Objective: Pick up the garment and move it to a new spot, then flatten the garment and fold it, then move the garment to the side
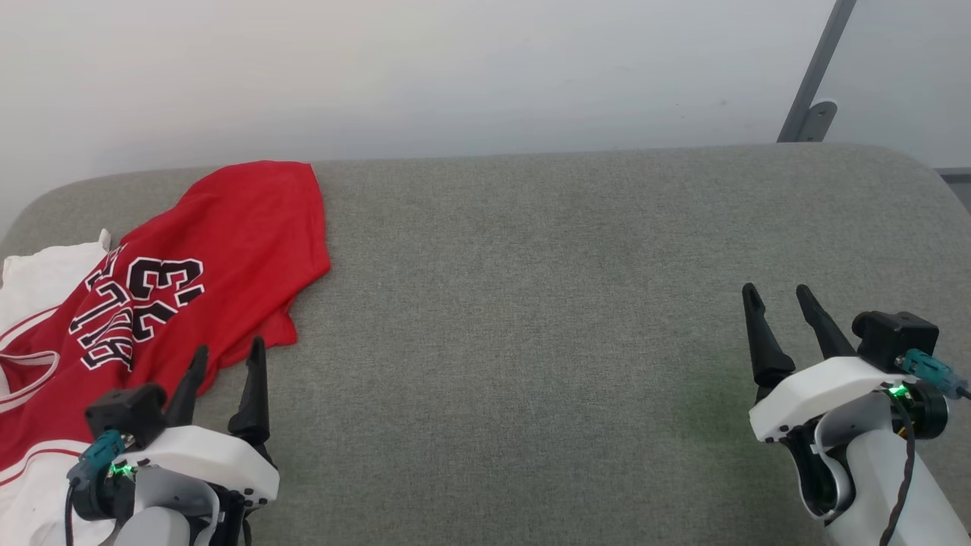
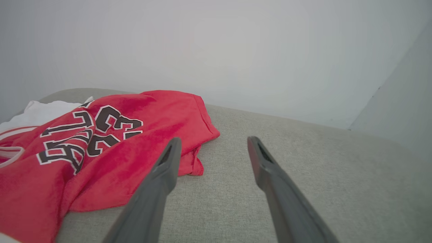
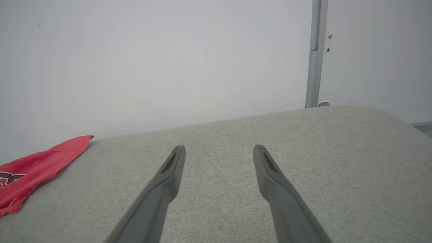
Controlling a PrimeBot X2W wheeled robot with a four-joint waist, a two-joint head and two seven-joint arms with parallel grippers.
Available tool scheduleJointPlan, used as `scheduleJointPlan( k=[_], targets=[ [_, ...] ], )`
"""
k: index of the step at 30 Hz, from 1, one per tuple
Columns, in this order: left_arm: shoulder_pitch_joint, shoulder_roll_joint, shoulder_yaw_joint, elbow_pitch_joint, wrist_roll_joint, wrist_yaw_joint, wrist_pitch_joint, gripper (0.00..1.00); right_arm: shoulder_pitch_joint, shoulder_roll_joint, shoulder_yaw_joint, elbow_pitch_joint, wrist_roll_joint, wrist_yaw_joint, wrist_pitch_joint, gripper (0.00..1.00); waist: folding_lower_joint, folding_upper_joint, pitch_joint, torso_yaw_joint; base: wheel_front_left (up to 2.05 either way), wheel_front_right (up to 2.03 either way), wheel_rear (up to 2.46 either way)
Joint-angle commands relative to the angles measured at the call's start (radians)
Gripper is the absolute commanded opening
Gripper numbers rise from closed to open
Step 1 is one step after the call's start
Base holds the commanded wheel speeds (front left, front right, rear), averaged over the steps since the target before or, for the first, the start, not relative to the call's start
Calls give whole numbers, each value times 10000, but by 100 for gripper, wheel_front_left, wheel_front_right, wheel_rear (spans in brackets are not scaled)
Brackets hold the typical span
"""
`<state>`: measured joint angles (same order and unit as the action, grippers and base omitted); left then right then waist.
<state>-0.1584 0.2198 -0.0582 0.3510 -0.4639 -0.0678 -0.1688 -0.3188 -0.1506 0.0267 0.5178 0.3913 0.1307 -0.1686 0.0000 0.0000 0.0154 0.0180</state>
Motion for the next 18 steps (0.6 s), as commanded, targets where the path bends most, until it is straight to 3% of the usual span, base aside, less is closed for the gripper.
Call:
scheduleJointPlan(
  k=[1,18],
  targets=[
    [-216,43,48,7,364,-91,-118,100,-249,24,-13,-19,-159,0,-130,100,0,0,10,-3,0,0,0],
    [-515,-80,228,350,1647,-457,-475,100,-483,-140,-77,97,-1118,0,-483,100,0,0,157,90,0,0,0]
  ],
)
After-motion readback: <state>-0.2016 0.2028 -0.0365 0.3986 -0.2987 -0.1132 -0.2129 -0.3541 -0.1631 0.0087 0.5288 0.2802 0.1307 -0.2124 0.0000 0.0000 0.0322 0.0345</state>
